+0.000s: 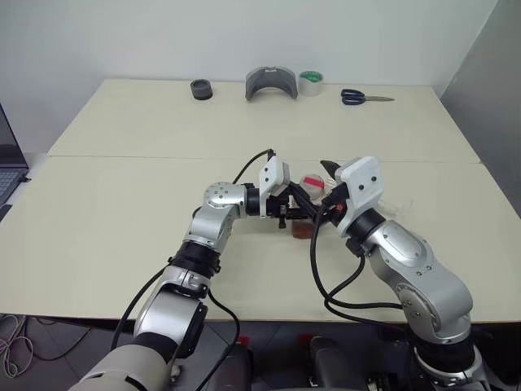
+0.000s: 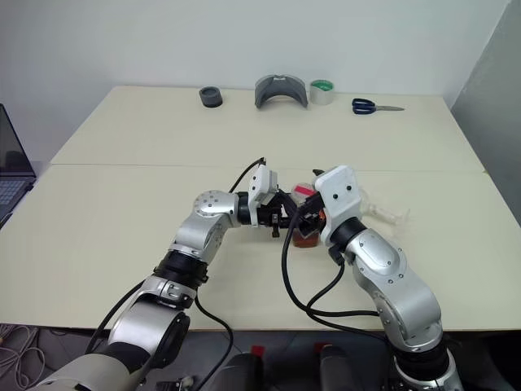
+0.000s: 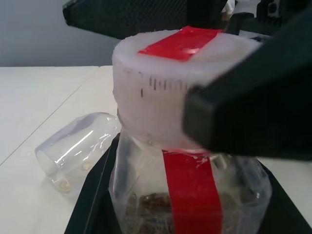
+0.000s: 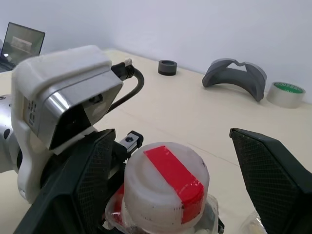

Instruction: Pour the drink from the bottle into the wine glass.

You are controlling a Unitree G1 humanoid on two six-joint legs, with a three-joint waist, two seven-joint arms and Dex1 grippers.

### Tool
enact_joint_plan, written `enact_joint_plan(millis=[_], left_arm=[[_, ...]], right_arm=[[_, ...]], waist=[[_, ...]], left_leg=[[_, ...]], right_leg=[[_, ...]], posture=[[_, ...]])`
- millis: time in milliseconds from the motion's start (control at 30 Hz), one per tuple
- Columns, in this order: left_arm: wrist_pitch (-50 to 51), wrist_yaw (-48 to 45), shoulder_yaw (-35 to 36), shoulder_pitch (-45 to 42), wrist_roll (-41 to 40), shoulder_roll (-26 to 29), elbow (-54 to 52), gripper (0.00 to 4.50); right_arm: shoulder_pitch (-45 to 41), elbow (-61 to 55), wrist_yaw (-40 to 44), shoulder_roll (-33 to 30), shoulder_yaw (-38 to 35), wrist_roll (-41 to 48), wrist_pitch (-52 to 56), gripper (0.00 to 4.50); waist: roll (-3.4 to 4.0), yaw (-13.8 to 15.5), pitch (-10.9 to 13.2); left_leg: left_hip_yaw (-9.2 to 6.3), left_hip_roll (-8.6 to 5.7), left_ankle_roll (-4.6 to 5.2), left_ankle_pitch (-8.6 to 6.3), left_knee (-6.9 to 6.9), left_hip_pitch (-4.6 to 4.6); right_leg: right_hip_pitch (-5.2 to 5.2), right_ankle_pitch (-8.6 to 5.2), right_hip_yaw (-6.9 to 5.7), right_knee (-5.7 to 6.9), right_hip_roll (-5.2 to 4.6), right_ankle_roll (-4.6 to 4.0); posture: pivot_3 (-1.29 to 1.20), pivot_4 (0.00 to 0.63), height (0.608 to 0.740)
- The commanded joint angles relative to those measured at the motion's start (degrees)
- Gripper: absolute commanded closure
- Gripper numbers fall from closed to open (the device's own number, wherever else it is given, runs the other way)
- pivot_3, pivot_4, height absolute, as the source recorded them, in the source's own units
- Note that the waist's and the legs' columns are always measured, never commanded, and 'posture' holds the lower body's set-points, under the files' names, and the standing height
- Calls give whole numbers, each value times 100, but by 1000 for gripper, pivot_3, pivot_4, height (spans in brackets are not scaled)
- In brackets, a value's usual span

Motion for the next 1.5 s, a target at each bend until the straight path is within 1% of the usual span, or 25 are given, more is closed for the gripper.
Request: enact_joint_plan(millis=[33, 100, 200, 233, 300, 367, 433, 500, 567, 633, 700, 800, 867, 933, 1000, 1033, 1100, 1167, 1233, 1267, 1367, 1500], left_arm=[[-140, -6, 62, -156, -52, -10, -94, 2676], [-152, -10, 64, -162, -49, 2, -79, 2676], [-157, -12, 64, -157, -49, 10, -81, 2676], [-159, -14, 62, -153, -47, 12, -85, 2676], [-146, -32, 56, -145, -53, 20, -103, 2676], [-130, -63, 49, -149, -60, 28, -106, 2676], [-120, -112, 43, -163, -67, 39, -102, 2679], [-150, -183, 35, -193, -70, 55, -102, 2679], [-183, -232, 46, -257, -89, 55, -119, 2680], [-169, -243, 63, -307, -110, 44, -129, 2680], [-174, -251, 72, -321, -102, 37, -107, 2681], [-189, -240, 91, -316, -79, 28, -86, 2682], [-201, -184, 108, -311, -67, 11, -76, 2682], [-195, -122, 129, -317, -66, -8, -54, 2683], [-218, -72, 137, -346, -50, -22, 2, 2683], [-221, -43, 144, -365, -45, -31, 35, 2683], [-271, -1, 145, -430, -6, -42, 150, 2683], [-362, 67, 153, -521, 41, -72, 318, 2683], [-443, 83, 149, -618, 65, -97, 478, 2683], [-455, 76, 152, -665, 62, -111, 549, 2683], [-513, 25, 147, -768, 67, -139, 711, 2683], [-604, -38, 135, -881, 89, -162, 919, 2683]], right_arm=[[-1, -201, 40, 35, -62, -25, -103, 874], [17, -198, 79, 10, -34, -52, -105, 1384], [40, -198, 138, 0, -10, -56, -85, 2482], [43, -190, 163, -3, -5, -54, -86, 2670], [20, -139, 296, -51, 7, -9, -109, 2663], [-66, 8, 698, -220, 2, 138, -232, 2663], [-207, 295, 1367, -530, -74, 334, -515, 2663], [-500, 832, 2323, -995, -242, 608, -882, 2663], [-981, 1519, 3291, -1456, -451, 988, -955, 2663], [-1266, 1930, 3779, -1715, -535, 1215, -920, 2663], [-1305, 2031, 3983, -1842, -580, 1380, -856, 2663], [-1219, 1961, 3743, -1778, -743, 1381, -890, 2663], [-1109, 1722, 3469, -1737, -995, 1432, -887, 1932], [-939, 1327, 2987, -1666, -1219, 1294, -878, 1285], [-732, 783, 2503, -1562, -1362, 1319, -662, 719], [-636, 539, 2274, -1489, -1404, 1374, -504, 367], [-347, -20, 1729, -1342, -1270, 1153, -327, 325], [-68, -411, 1103, -954, -1047, 997, -162, 325], [44, -551, 605, -613, -695, 688, -100, 325], [47, -514, 365, -525, -505, 395, -105, 325], [7, -383, -9, -373, -189, -120, -164, 325], [-81, -178, -406, -14, -28, -511, -197, 325]], waist=[[0, 0, 0], [0, 0, 0], [0, -1, 0], [0, -1, 0], [0, -1, 0], [0, -1, 0], [0, -3, 0], [0, -6, 0], [1, -9, 1], [2, -8, 3], [2, -3, 3], [2, -2, 3], [2, -1, 3], [1, 6, 3], [2, 11, 3], [2, 12, 3], [2, 14, 3], [2, 8, 3], [2, -7, 3], [3, -14, 4], [3, -5, 4], [3, -6, 4]], left_leg=[[0, 0, 0, 0, 0, 0], [0, 0, 0, 0, 1, 0], [0, 0, 0, 0, 0, 0], [0, 0, 0, 0, 0, 0], [1, -1, 0, 0, 0, 0], [1, -1, 0, 0, 1, 0], [2, -1, 1, 0, 2, 0], [3, -2, 1, 0, 2, 2], [6, -2, 2, 0, 3, 6], [4, 0, 3, 0, 2, 6], [-1, 0, 4, 0, -1, 5], [0, -1, 4, -1, -3, -2], [4, -3, 4, -1, -2, -8], [2, -5, 4, -1, 0, -10], [0, -5, 4, 0, 0, -10], [0, -3, 4, 0, 1, -9], [-2, -2, 3, 0, 1, -8], [-5, -1, 3, 0, 0, -8], [-1, 0, 3, 0, 0, -3], [0, 0, 3, 0, 1, -3], [3, -2, 3, 1, 4, -2], [3, -2, 2, 1, 0, -2]], right_leg=[[0, 0, 0, 0, 0, 0], [0, 0, 1, 0, 0, 0], [0, 0, 0, 0, 0, 0], [0, 0, 0, 0, 0, 0], [0, 0, 1, 0, 0, 0], [0, 0, 0, 0, 0, 0], [1, 0, 1, 0, 0, 0], [3, 1, 0, 0, 0, 1], [5, 1, 1, -1, 1, 1], [7, 1, -2, -1, 2, 1], [7, 0, -7, -2, 2, -1], [3, -2, -5, -4, -1, -6], [-2, -2, 0, -5, -6, -5], [-2, -2, -2, -5, -9, -5], [-2, -2, -2, -3, -10, -4], [-2, -2, -2, -3, -9, -4], [-2, -2, -4, -1, -6, -4], [-1, -2, -6, -1, -3, -4], [-1, -2, -2, 3, -3, -3], [-1, -2, -1, 4, -2, -3], [-1, 0, 2, 4, -1, 2], [-2, 0, 2, 1, -1, 0]], posture=[[0, 150, 740], [0, 150, 740], [0, 150, 740], [0, 150, 740], [0, 150, 740], [0, 150, 740], [0, 150, 740], [0, 150, 740], [0, 150, 740], [0, 150, 740], [0, 150, 740], [0, 150, 740], [0, 150, 740], [0, 150, 740], [0, 150, 740], [0, 150, 740], [0, 150, 740], [0, 150, 740], [0, 150, 740], [0, 150, 740], [0, 150, 740], [0, 150, 740]])
